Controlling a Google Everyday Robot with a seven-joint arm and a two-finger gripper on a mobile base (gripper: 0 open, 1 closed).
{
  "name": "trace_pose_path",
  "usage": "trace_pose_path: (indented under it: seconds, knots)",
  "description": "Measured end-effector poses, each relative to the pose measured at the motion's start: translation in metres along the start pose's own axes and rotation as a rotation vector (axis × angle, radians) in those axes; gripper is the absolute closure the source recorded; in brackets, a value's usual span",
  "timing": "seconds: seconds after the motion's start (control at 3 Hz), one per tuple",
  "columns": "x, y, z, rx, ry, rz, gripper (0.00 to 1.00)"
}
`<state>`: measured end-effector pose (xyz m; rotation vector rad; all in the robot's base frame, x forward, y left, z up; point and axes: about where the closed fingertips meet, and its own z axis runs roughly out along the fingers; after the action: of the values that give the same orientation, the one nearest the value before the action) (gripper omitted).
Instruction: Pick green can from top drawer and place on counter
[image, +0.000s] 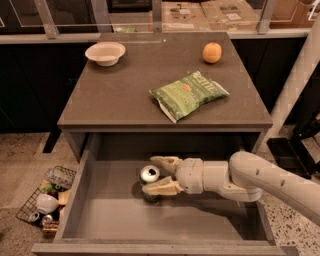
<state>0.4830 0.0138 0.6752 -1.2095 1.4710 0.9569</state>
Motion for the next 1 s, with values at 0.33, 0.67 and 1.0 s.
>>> trace_pose_path:
  seconds: [0.33, 0.67, 1.0]
  knots:
    - [-0.0006, 0.0008, 0.0016, -0.004, -0.001, -0.001, 0.61]
    - [-0.0013, 0.0017, 0.0032, -0.007, -0.002, -0.002, 0.83]
    - [-0.002, 0.0026, 0.0048, -0.011, -0.002, -0.002, 1.0]
